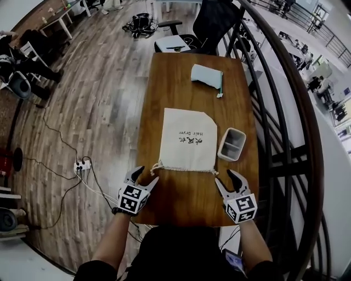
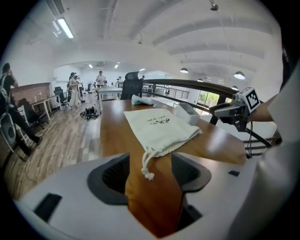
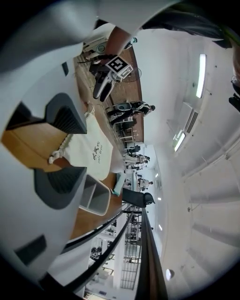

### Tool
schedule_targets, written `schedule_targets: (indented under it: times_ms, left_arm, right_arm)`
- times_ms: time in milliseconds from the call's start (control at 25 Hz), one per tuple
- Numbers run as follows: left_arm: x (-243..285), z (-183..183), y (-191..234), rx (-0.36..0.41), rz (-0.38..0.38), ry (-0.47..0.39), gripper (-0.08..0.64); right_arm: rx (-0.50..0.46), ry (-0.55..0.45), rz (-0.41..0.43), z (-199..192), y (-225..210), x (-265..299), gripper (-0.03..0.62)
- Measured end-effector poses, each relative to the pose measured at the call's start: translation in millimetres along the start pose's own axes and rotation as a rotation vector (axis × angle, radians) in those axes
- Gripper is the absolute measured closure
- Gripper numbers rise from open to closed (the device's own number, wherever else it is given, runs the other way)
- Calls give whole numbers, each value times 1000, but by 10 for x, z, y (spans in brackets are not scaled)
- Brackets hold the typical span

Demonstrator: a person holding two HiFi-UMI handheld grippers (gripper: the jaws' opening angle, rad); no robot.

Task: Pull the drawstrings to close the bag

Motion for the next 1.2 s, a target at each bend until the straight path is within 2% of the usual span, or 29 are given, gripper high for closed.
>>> schedule_targets:
  times_ms: [160, 520, 640, 800, 1080, 1200]
  left_arm:
    - [200, -119, 19, -6, -21, 66, 275]
    - [437, -203, 41, -28, -41, 178, 324]
    - [440, -211, 55, -40, -42, 188, 331]
    - [451, -179, 63, -6, -35, 215, 368]
    - [486, -200, 45, -1, -25, 238, 376]
    - [497, -163, 49, 10, -21, 253, 429]
  right_arm:
    - [34, 28, -6, -75, -85, 55, 377]
    - [40, 119, 19, -208, -214, 254, 380]
    - [22, 154, 40, -204, -221, 355, 382]
    - [-14, 234, 52, -273, -262, 525, 380]
    - [-75, 369, 62, -451, -333, 732, 376]
    - [-79, 388, 68, -480, -332, 762, 385]
Point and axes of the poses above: the fingertips, and each gripper's own axes: x forward along the fingers, y to its left, z out of its top, the point moved 10 cm from there along -x, backward along the fingers, and after that the axes turned 15 degrees about x, right-handed, at the moved point
